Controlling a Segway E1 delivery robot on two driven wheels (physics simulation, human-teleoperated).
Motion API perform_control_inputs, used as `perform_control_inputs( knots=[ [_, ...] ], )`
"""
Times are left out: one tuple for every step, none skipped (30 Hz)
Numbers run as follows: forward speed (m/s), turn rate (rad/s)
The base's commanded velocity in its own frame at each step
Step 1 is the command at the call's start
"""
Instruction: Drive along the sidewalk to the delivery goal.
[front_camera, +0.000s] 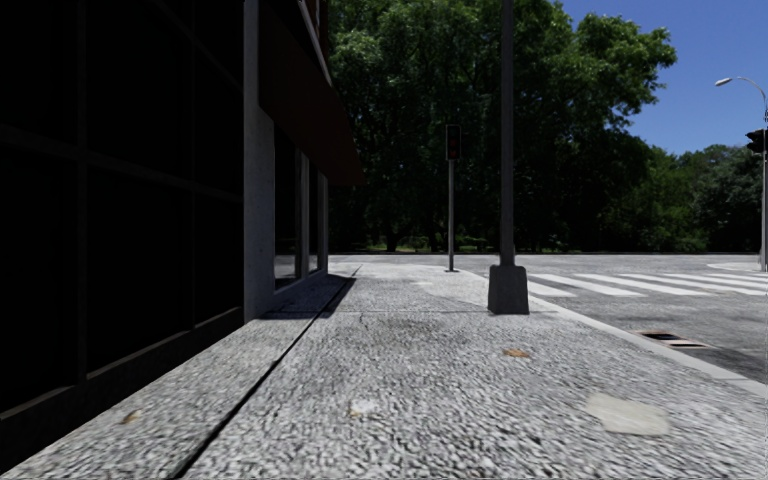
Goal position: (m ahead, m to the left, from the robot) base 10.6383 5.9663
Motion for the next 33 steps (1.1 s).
perform_control_inputs(
  knots=[
    [2.0, 0.0],
    [2.0, 0.0],
    [2.0, 0.0],
    [2.0, 0.0],
    [2.0, 0.0],
    [2.0, 0.0],
    [2.0, 0.0],
    [2.0, 0.0],
    [2.0, 0.0],
    [2.0, 0.0],
    [2.0, 0.0],
    [2.0, 0.0],
    [2.0, 0.0],
    [2.0, 0.0],
    [2.0, 0.0],
    [2.0, 0.0],
    [2.0, 0.0],
    [2.0, 0.0],
    [2.0, 0.0],
    [2.0, 0.0],
    [2.0, 0.0],
    [2.0, 0.0],
    [2.0, 0.0],
    [2.0, 0.0],
    [2.0, 0.0],
    [2.0, 0.0],
    [2.0, 0.0],
    [2.0, 0.0],
    [2.0, 0.0],
    [2.0, 0.0],
    [2.0, 0.0],
    [2.0, 0.0],
    [2.0, 0.0]
  ],
)
